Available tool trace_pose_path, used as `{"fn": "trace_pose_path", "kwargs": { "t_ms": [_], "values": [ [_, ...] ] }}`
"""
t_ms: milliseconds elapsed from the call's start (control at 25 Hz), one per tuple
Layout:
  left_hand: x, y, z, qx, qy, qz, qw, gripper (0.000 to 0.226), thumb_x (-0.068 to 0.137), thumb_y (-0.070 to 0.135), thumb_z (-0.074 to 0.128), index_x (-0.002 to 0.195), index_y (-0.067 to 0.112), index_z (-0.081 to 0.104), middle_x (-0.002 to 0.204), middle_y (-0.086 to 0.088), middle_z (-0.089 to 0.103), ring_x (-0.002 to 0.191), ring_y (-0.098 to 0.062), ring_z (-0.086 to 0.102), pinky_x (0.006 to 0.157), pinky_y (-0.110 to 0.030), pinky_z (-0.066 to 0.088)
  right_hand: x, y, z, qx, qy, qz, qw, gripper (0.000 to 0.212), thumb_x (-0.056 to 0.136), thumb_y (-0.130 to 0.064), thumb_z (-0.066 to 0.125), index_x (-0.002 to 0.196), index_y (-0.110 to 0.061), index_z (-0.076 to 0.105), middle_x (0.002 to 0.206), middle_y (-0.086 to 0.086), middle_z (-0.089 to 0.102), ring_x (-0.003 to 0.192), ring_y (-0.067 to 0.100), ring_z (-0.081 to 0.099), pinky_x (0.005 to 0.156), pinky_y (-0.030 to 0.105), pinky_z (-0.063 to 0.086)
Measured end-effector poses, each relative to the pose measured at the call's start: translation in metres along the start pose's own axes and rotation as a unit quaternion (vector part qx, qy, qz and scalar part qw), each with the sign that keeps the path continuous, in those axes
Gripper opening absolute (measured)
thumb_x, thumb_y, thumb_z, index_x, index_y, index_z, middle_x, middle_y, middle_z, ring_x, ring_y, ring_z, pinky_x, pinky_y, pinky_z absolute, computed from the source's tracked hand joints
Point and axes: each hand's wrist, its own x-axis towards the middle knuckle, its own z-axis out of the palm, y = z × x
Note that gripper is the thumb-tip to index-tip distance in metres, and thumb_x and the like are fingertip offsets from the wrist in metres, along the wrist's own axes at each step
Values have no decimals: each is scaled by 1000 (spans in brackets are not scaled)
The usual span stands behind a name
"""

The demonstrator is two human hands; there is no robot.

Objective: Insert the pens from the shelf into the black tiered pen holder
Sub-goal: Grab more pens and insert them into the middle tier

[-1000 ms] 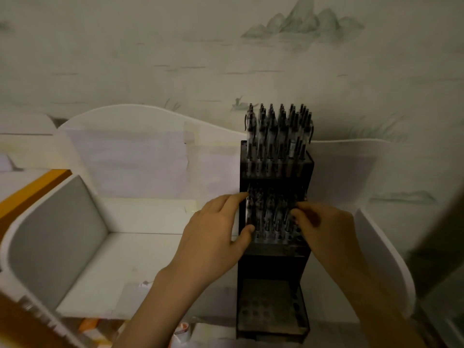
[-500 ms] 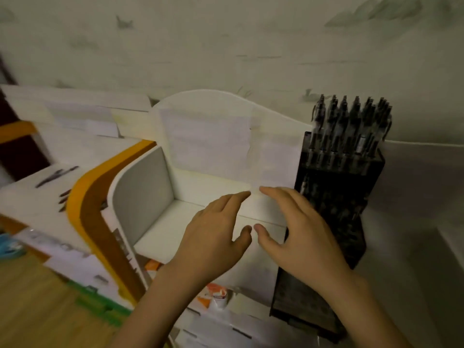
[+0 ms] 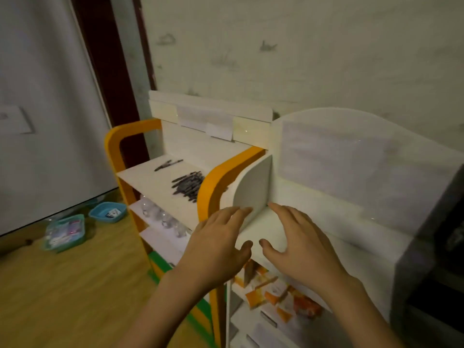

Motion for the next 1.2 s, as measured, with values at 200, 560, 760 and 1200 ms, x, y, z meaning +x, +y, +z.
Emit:
{"fn": "trace_pose_path", "kwargs": {
  "t_ms": [200, 560, 760, 1200],
  "values": [
    [-39, -123, -50, 32, 18, -36, 999, 66, 92, 52, 47, 148, 42, 13, 155, 13, 25, 142, -12, 26, 113, -37, 34, 53, -116, 66, 42, 5, -63, 997, 72, 85, -54, 55, 146, -39, 21, 146, -15, 36, 131, 9, 37, 102, 28, 42],
    [-65, -303, -109, 15, 23, -81, 996, 66, 91, 53, 49, 146, 47, 13, 155, 19, 23, 140, -8, 28, 112, -33, 35, 142, -236, 175, 51, -9, -64, 997, 71, 84, -56, 54, 146, -37, 25, 147, -13, 37, 131, 8, 38, 101, 26, 45],
    [-30, -363, -97, -19, 10, -81, 997, 66, 91, 53, 50, 145, 47, 14, 155, 17, 24, 137, -9, 33, 110, -35, 39, 194, -236, 208, 12, 0, -35, 999, 70, 84, -56, 55, 145, -35, 28, 145, -12, 39, 128, 9, 41, 100, 28, 43],
    [154, -470, -51, -3, -46, -16, 999, 68, 89, 55, 51, 147, 41, 17, 153, 12, 31, 138, -13, 35, 107, -41, 43, 343, -176, 281, 12, 20, 69, 997, 70, 79, -54, 60, 141, -29, 41, 137, -8, 50, 124, 16, 47, 102, 37, 44]
  ]
}}
